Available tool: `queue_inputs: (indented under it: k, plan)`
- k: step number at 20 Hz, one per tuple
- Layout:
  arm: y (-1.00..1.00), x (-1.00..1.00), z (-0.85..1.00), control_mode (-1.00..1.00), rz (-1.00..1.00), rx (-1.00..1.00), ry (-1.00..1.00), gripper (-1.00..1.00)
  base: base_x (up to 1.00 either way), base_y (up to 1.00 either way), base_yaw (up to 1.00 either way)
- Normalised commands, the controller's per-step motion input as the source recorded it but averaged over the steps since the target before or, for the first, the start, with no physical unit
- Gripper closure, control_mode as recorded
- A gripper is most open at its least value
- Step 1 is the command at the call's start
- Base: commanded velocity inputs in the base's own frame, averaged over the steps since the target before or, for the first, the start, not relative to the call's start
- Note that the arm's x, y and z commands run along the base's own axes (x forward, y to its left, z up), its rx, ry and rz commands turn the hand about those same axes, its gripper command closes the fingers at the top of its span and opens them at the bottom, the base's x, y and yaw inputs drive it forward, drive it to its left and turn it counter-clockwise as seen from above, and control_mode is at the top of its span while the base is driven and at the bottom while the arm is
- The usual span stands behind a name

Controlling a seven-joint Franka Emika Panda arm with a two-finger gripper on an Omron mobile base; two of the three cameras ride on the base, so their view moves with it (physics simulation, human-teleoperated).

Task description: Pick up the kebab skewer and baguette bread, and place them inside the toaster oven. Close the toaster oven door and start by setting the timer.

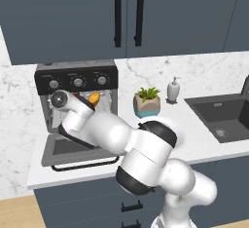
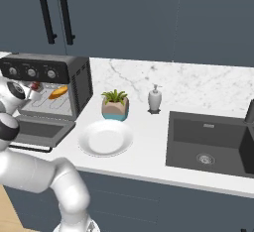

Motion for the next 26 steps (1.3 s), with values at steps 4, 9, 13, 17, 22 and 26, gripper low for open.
queue_inputs:
  k: [4, 9, 13, 17, 22, 26]
  plan:
    - [0.0, 0.17, -0.45, -1.0, 0.0, -0.01, -0.01, 1.0, 0.0, 0.0, 0.0]
    - [0.0, 0.3, -0.05, -1.0, 0.0, 0.0, 0.0, 1.0, 0.0, 0.0, 0.0]
    - [0.0, 0.46, 0.05, -1.0, -0.01, 0.0, 0.0, 1.0, 0.0, 0.0, 0.0]
    - [0.0, 0.41, 0.09, -1.0, -0.02, 0.0, 0.0, 1.0, 0.0, 0.0, 0.0]
    - [0.01, 0.17, -0.09, -1.0, -0.01, -0.03, -0.06, 1.0, 0.0, 0.0, 0.0]
    - [0.0, 0.0, 0.0, -1.0, 0.0, -0.02, -0.14, 1.0, 0.0, 0.0, 0.0]
